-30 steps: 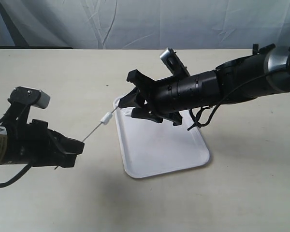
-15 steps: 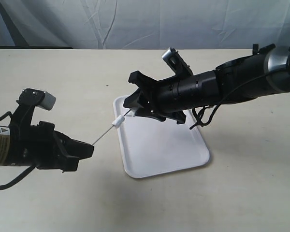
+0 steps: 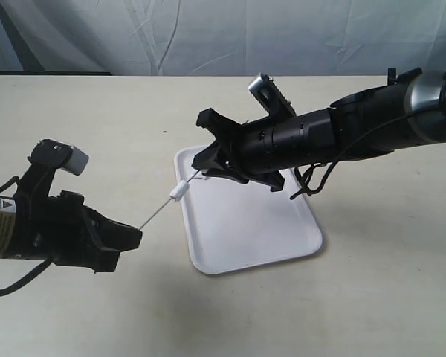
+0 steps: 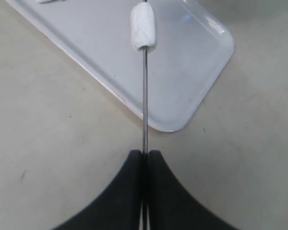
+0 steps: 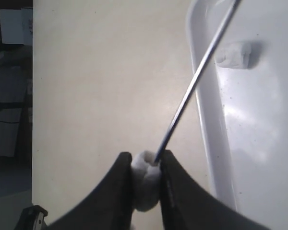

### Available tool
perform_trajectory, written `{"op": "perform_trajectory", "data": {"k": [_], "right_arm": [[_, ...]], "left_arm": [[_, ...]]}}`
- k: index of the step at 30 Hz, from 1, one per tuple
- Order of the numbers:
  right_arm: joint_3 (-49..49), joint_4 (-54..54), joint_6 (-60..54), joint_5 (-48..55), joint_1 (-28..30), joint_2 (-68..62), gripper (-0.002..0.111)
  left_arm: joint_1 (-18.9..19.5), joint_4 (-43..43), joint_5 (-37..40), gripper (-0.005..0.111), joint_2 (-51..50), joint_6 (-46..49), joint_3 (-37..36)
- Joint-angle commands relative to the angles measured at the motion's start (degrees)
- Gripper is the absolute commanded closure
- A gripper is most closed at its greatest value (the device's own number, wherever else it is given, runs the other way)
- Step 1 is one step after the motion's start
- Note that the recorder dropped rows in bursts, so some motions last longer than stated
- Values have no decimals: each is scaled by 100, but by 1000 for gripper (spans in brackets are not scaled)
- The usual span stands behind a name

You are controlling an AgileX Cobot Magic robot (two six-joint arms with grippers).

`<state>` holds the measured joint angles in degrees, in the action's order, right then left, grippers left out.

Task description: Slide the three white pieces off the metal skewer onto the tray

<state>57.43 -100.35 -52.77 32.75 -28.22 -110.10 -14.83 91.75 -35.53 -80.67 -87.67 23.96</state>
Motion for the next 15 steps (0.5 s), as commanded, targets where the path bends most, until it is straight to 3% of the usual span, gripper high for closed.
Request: {"op": "perform_trajectory", "data": {"k": [1, 15], "right_arm": [[1, 41, -74, -476, 22, 52, 98], [1, 41, -17, -1648, 22, 111, 98]], "left_arm": [[-3, 337, -8, 107, -5, -232, -45], [-3, 272, 88, 107, -5, -221, -579]]}}
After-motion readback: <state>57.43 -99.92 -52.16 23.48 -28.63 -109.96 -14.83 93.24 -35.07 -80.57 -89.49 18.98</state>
